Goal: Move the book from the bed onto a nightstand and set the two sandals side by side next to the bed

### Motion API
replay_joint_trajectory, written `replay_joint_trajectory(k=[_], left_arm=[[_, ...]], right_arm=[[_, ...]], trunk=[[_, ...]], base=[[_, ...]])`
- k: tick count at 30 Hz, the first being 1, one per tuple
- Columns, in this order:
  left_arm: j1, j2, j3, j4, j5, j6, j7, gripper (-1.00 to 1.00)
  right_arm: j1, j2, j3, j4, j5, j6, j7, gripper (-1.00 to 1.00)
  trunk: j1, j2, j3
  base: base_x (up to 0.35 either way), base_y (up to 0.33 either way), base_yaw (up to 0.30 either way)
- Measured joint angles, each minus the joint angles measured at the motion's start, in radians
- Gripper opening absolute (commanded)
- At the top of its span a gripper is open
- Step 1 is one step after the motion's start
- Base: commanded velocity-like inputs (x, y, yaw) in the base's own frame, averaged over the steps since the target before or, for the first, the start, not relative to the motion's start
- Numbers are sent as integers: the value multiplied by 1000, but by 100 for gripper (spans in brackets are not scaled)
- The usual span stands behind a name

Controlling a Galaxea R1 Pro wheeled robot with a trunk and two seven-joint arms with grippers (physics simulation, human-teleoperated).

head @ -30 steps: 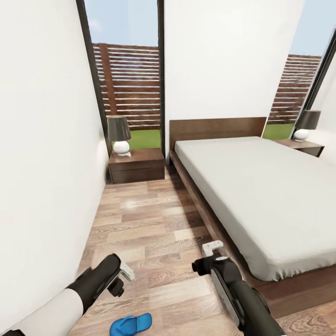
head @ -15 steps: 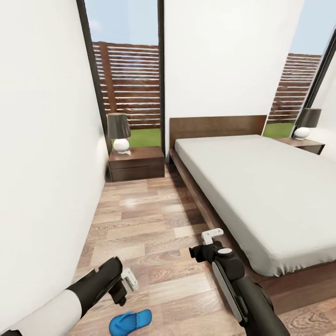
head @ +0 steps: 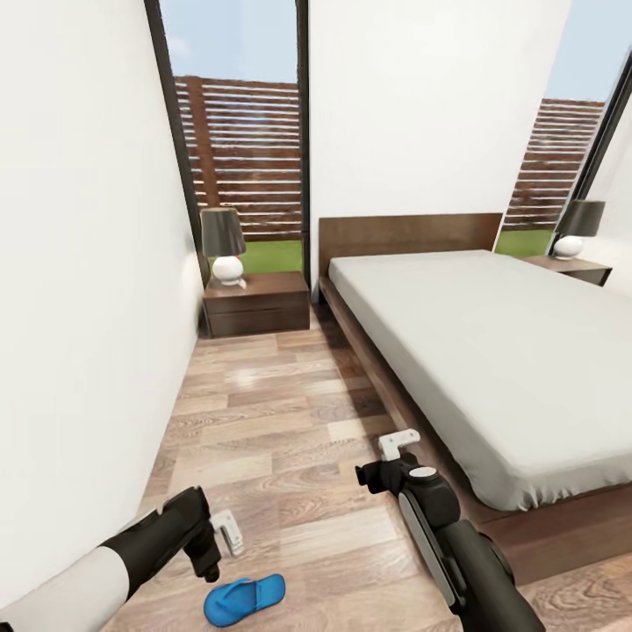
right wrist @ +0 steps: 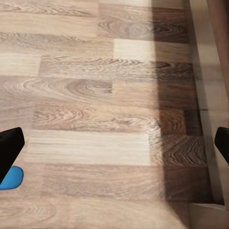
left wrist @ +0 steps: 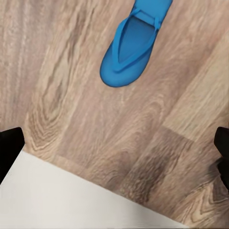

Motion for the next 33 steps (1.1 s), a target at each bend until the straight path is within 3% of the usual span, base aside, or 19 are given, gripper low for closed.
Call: replay_joint_trajectory(k=[2, 3, 7, 20, 33], left_arm=[[0, 0, -19, -1, -5, -1, 2, 100], [0, -2, -52, -3, -12, -2, 10, 100], [0, -10, -74, -3, -19, -3, 50, 100], [0, -13, -79, 1, -18, -3, 91, 100], [1, -17, -79, -5, -11, -19, 92, 100]], right_arm=[[0, 0, 0, 1, 0, 0, 0, 100], [0, -1, -1, 1, 0, 0, 0, 100], [0, -1, -1, 1, 0, 0, 0, 100], [0, -1, 0, 1, 1, 0, 1, 100], [0, -1, 0, -4, 1, -1, 1, 100]], trunk=[[8, -14, -6], [12, -21, -9], [27, -49, -22], [77, -140, -63], [83, -143, -113]], base=[[0, 0, 0], [0, 0, 0], [0, 0, 0], [0, 0, 0], [0, 0, 0]])
